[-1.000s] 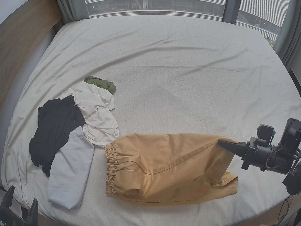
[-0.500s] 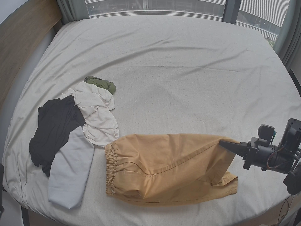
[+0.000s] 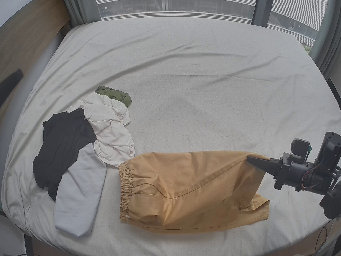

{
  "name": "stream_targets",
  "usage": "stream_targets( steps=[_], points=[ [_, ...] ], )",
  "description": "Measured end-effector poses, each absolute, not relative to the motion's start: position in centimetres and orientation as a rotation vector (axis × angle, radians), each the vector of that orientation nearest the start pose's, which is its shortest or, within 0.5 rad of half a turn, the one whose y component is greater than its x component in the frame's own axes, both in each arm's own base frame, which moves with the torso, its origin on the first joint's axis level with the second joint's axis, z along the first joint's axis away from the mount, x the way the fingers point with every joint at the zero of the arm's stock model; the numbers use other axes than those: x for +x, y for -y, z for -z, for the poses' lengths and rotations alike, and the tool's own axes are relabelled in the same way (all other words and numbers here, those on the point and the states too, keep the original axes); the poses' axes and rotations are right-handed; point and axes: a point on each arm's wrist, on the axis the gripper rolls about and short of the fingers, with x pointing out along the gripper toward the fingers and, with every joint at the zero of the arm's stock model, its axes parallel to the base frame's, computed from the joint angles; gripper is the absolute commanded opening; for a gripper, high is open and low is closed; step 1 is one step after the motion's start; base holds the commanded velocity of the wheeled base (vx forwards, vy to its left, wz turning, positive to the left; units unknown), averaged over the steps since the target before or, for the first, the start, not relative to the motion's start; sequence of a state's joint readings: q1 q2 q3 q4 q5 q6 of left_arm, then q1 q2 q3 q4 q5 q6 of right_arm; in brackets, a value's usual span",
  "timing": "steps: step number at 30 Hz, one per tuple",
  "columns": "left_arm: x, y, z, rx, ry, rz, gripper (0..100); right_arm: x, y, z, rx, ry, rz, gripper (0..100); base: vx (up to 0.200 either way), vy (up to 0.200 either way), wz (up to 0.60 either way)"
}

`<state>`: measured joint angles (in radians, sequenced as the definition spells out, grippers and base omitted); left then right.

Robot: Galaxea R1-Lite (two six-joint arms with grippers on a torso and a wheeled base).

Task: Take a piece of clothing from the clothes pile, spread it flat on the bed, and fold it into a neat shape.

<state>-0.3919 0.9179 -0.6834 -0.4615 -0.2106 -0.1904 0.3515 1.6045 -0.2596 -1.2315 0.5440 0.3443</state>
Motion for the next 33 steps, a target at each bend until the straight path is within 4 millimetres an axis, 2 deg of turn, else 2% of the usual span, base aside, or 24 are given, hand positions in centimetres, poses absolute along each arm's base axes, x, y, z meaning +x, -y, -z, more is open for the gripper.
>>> stream_targets(
  steps=[17, 27, 33],
  points=[
    [16.1, 7.4, -20.8, -0.262, -0.29, 0.604, 100, 20.9, -8.7, -12.8, 0.336, -0.299, -0.852, 0, 0.0, 0.0, 0.0],
    [17.7, 8.3, -17.1, -0.304, -0.483, 0.639, 100, 21.5, -8.5, -12.0, 0.339, -0.328, -0.827, 0, 0.0, 0.0, 0.0],
    [18.7, 8.8, -15.7, -0.305, -0.505, 0.643, 100, 21.8, -8.4, -11.7, 0.342, -0.339, -0.817, 0, 0.0, 0.0, 0.0]
  ],
)
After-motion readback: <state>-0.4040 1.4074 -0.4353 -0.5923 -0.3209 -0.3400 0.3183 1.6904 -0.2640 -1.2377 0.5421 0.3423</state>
